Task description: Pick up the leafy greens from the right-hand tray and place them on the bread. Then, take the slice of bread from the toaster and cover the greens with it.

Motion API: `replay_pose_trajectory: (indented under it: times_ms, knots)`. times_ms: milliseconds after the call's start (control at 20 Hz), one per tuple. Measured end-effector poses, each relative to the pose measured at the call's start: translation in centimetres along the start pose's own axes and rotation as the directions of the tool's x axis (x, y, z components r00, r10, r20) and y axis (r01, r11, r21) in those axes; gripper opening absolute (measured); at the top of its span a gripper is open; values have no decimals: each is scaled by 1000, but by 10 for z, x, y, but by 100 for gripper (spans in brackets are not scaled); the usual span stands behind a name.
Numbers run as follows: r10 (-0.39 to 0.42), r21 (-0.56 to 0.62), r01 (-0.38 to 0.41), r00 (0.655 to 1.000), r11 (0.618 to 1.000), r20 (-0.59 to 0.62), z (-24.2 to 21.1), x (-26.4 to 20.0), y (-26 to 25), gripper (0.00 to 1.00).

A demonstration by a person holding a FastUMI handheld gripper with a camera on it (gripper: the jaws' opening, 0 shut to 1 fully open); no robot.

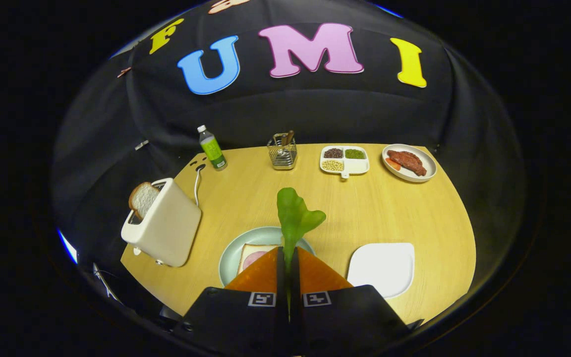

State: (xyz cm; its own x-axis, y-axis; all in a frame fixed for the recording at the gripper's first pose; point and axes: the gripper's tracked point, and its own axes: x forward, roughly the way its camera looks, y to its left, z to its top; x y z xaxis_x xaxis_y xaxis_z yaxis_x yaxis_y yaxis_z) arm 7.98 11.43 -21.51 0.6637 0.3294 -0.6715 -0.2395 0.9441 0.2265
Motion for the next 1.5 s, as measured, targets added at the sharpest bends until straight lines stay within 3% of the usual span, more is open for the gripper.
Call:
replay_pose_trajectory:
  times_ms: [350, 800, 850, 1000, 1050, 1100, 1300, 1500]
  knots:
    - [33, -56, -36, 998, 998, -61, -22, 30, 35, 9]
    - [-11, -105, 1, 996, 994, -92, -38, 61, 46, 28]
    - [-16, -106, 5, 995, 994, -102, -42, 63, 46, 31]
    - [-19, -122, 7, 995, 993, -95, -43, 65, 49, 90]
    - [-16, -126, 5, 996, 992, -86, -41, 64, 50, 95]
    - [-15, -130, 5, 997, 992, -77, -40, 62, 51, 100]
    - [-1, -143, -2, 1000, 990, -22, -20, 49, 64, 99]
    - [68, -200, -52, 995, 978, 71, 21, 36, 104, 99]
